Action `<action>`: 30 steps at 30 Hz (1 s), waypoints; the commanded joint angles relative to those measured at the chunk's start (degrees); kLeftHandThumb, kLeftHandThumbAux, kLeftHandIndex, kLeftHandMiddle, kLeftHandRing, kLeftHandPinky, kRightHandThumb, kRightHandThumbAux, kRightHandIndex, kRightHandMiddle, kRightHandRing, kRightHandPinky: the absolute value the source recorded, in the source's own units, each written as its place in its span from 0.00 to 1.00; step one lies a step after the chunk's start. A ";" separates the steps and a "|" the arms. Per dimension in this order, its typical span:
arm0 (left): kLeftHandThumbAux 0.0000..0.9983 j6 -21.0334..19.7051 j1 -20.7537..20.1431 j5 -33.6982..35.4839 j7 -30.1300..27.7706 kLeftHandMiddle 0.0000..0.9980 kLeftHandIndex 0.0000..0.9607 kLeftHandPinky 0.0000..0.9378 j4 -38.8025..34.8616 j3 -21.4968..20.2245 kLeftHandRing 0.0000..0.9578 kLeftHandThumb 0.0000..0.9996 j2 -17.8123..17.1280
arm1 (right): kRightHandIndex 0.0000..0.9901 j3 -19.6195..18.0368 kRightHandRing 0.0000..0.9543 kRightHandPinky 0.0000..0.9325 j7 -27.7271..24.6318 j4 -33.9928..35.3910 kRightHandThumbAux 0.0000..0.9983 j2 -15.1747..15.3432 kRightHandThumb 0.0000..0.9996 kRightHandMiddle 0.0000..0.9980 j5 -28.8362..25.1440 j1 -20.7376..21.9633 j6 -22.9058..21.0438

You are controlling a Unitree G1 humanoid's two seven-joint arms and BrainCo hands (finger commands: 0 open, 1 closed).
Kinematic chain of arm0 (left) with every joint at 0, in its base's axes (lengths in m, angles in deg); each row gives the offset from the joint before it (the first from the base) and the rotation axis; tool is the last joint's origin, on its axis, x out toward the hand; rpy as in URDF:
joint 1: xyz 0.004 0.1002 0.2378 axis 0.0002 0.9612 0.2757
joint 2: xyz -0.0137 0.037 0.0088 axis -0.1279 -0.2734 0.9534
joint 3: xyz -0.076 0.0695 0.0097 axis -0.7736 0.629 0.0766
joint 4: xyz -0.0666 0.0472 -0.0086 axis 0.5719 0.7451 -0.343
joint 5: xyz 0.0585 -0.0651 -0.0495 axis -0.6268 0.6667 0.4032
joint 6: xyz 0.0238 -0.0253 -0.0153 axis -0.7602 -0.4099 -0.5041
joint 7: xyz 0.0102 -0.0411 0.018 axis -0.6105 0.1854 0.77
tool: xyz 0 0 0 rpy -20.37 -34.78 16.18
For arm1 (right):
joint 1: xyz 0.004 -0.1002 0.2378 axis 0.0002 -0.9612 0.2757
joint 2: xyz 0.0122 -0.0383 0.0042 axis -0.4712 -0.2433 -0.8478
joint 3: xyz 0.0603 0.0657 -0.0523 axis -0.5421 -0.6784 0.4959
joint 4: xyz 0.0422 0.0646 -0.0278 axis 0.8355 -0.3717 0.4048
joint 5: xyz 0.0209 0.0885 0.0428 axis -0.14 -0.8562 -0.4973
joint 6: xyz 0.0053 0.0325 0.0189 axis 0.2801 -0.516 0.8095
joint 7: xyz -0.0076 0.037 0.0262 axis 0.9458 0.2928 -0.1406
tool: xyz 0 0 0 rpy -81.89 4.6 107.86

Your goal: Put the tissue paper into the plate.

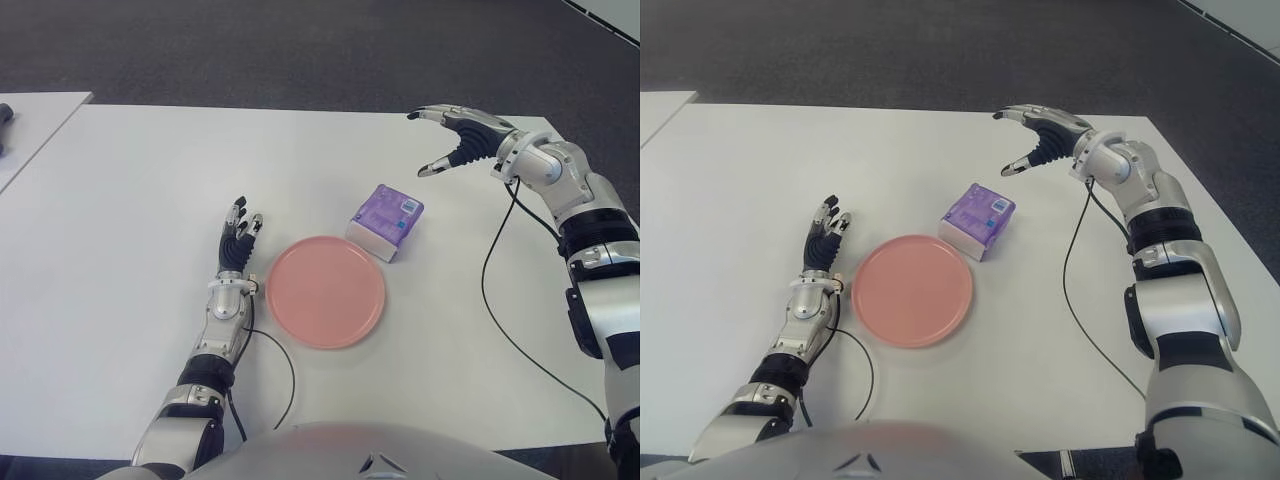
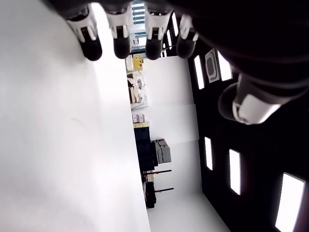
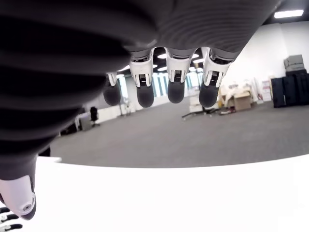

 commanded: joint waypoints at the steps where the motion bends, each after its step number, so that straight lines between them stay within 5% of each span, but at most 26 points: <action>1: 0.44 -0.35 0.56 -0.30 0.33 0.00 0.00 0.00 1.11 -0.04 0.00 0.00 -0.12 | 0.01 -1.59 0.00 0.06 -2.63 -0.32 0.57 -0.87 0.25 0.00 -2.89 -2.25 -1.73; 15: 0.46 -0.17 0.33 -0.40 0.52 0.00 0.00 0.00 1.43 -0.09 0.00 0.00 -0.33 | 0.00 -1.18 0.00 0.04 -4.87 5.06 0.57 -0.93 0.27 0.00 -2.15 -6.91 -3.20; 21: 0.45 0.04 0.32 -0.51 0.78 0.00 0.00 0.00 1.52 -0.11 0.00 0.00 -0.27 | 0.00 0.98 0.00 0.03 -2.18 2.98 0.53 -1.09 0.24 0.00 1.38 -7.09 -0.59; 30: 0.44 -0.84 0.59 -0.61 0.41 0.00 0.00 0.00 0.57 0.14 0.00 0.00 -0.37 | 0.00 4.39 0.00 0.00 7.18 -2.76 0.44 -0.78 0.25 0.00 7.57 -6.20 9.59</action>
